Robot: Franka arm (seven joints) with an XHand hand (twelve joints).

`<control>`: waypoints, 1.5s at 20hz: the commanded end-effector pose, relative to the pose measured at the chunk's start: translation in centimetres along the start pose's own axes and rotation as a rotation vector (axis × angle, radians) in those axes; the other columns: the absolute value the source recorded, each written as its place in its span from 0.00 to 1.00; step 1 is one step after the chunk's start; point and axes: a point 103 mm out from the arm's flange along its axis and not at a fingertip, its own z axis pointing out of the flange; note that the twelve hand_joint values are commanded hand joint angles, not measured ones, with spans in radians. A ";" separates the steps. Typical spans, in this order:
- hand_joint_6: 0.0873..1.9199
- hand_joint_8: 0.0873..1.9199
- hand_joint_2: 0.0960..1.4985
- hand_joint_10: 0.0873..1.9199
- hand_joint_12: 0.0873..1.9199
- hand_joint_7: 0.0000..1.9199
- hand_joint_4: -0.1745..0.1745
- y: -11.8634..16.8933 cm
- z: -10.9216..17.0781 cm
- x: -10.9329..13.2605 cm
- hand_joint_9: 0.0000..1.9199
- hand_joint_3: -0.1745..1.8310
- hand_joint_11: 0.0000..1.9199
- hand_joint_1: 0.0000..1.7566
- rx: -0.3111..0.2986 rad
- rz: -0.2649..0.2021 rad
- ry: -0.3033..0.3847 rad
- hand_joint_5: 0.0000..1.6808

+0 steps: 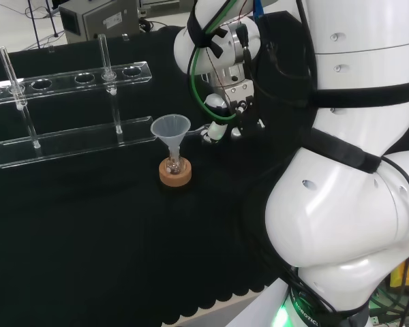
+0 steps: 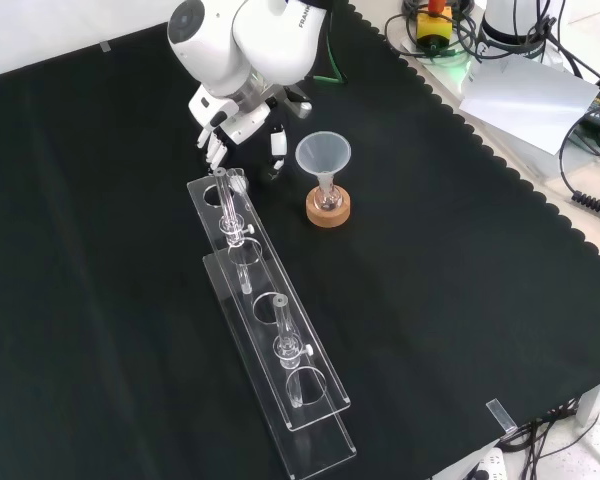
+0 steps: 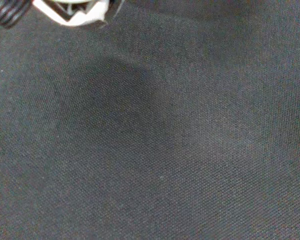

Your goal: Pick up the weighing funnel.

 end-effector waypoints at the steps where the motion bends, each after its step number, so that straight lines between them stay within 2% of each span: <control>1: 0.06 0.33 0.37 0.25 0.66 0.25 0.35 0.2 0.1 0.0 0.39 0.42 0.22 0.50 -0.001 0.004 -0.003 0.37; 3: 0.08 0.33 0.37 0.25 0.66 0.25 0.36 0.2 0.1 0.0 0.39 0.42 0.22 0.50 0.000 0.005 -0.004 0.37; 7: 0.25 0.32 0.38 0.24 0.66 0.26 0.38 0.3 0.1 0.0 0.40 0.42 0.23 0.50 -0.001 0.005 0.001 0.34; 10: 0.32 0.32 0.38 0.24 0.66 0.26 0.40 0.3 0.1 -0.1 0.40 0.42 0.23 0.51 -0.002 0.004 -0.001 0.35; 18: 0.36 0.32 0.39 0.24 0.66 0.27 0.42 0.6 0.3 -0.2 0.41 0.43 0.23 0.51 -0.005 0.001 0.002 0.36; 30: 0.38 0.32 0.39 0.24 0.66 0.28 0.43 1.3 0.9 -0.8 0.42 0.43 0.24 0.51 0.000 -0.012 -0.002 0.37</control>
